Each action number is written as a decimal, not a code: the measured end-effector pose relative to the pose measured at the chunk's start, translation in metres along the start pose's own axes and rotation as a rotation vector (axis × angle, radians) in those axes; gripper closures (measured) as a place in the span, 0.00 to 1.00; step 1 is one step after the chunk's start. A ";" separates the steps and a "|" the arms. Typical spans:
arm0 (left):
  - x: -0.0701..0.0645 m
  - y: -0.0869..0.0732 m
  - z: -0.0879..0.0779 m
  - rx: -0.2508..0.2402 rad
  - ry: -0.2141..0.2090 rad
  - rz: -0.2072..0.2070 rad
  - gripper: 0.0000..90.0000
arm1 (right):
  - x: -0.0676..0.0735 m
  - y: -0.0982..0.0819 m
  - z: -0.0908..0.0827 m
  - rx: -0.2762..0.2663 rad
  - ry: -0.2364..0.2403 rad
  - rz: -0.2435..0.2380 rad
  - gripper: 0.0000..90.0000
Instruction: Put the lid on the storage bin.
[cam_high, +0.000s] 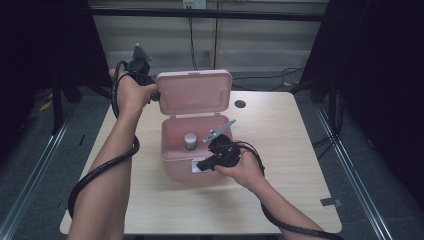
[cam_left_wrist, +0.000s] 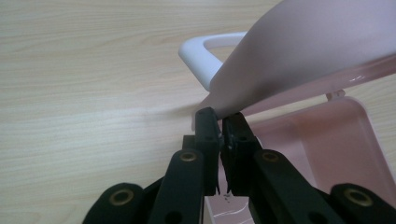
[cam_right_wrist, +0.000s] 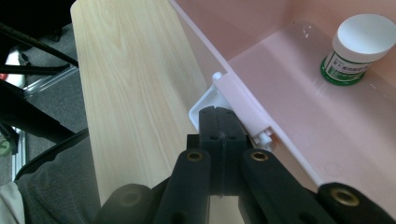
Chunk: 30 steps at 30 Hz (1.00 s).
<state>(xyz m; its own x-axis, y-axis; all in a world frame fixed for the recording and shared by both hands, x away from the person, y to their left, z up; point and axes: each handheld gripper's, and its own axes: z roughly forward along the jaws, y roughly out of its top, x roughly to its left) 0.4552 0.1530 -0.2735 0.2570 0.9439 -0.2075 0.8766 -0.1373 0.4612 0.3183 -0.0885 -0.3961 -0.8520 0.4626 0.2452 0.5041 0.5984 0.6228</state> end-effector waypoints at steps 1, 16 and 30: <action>0.000 -0.002 -0.001 -0.002 0.000 -0.002 0.95 | 0.000 0.000 0.000 0.001 -0.001 0.000 1.00; 0.006 -0.014 -0.005 -0.001 -0.007 -0.007 0.98 | 0.001 0.002 0.001 0.005 -0.011 0.002 1.00; 0.030 0.016 0.002 -0.052 0.010 -0.066 0.92 | -0.002 0.001 0.001 0.000 0.013 -0.008 1.00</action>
<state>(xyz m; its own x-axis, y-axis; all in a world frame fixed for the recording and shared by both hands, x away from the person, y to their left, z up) 0.4781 0.1782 -0.2741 0.1951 0.9534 -0.2301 0.8693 -0.0594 0.4907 0.3204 -0.0885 -0.3966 -0.8576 0.4492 0.2504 0.4977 0.6019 0.6245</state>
